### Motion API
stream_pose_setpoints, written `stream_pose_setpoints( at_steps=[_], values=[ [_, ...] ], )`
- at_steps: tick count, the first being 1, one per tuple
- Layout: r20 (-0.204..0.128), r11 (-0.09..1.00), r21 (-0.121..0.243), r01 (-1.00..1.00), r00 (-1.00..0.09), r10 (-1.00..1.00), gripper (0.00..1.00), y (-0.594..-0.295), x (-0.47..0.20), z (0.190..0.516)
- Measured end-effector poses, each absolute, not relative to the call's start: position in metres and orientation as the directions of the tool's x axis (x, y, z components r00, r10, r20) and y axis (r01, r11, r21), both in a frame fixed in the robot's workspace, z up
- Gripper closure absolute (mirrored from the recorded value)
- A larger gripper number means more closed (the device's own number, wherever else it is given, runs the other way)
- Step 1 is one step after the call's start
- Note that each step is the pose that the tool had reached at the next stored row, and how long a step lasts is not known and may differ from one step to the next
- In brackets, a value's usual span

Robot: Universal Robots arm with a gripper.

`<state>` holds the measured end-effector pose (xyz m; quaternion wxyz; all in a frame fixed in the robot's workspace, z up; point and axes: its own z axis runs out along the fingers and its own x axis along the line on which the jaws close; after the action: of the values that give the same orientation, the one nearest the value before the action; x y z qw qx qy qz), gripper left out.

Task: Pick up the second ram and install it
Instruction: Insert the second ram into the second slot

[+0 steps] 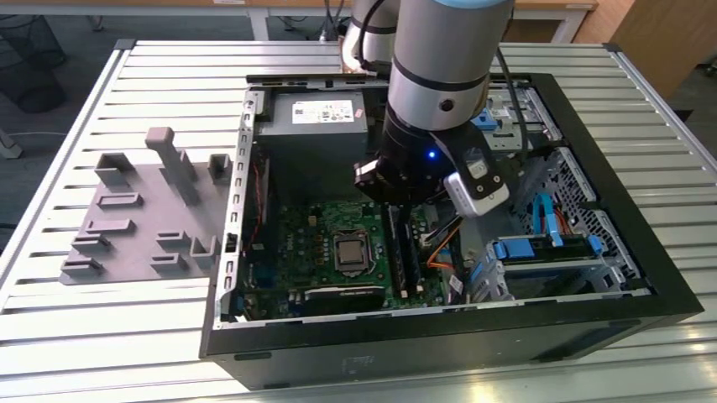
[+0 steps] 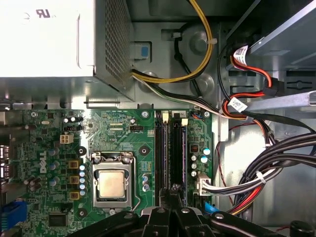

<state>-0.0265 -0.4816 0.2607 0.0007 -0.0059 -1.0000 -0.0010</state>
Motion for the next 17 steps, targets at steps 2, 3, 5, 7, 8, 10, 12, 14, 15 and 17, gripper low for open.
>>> stream_pose_setpoints(
  at_steps=[2,3,5,7,8,10,12,14,15,17],
  values=[
    [0.001,1.0,0.002,0.012,-1.0,0.012,0.89,-0.4816,-0.0265,0.261],
    [0.001,1.0,0.002,0.012,-1.0,0.012,0.89,-0.4816,-0.0265,0.2611],
    [0.001,1.0,0.002,0.012,-1.0,0.012,0.89,-0.4816,-0.0265,0.2614],
    [0.001,1.0,0.002,0.012,-1.0,0.012,0.89,-0.4816,-0.0265,0.265],
    [0.001,1.0,0.002,0.012,-1.0,0.012,0.89,-0.4816,-0.0265,0.2651],
    [0.001,1.0,0.002,0.012,-1.0,0.012,0.89,-0.4816,-0.0265,0.2655],
    [0.002,1.0,0.002,0.012,-1.0,0.012,0.89,-0.4817,-0.0265,0.2663],
    [0.001,1.0,0.003,0.012,-1.0,0.012,0.89,-0.4816,-0.0265,0.2662],
    [0.001,1.0,0.005,0.012,-1.0,0.012,0.89,-0.4816,-0.0265,0.2662],
    [0.001,1.0,0.008,0.012,-1.0,0.012,0.89,-0.4816,-0.0265,0.2662]
  ],
)
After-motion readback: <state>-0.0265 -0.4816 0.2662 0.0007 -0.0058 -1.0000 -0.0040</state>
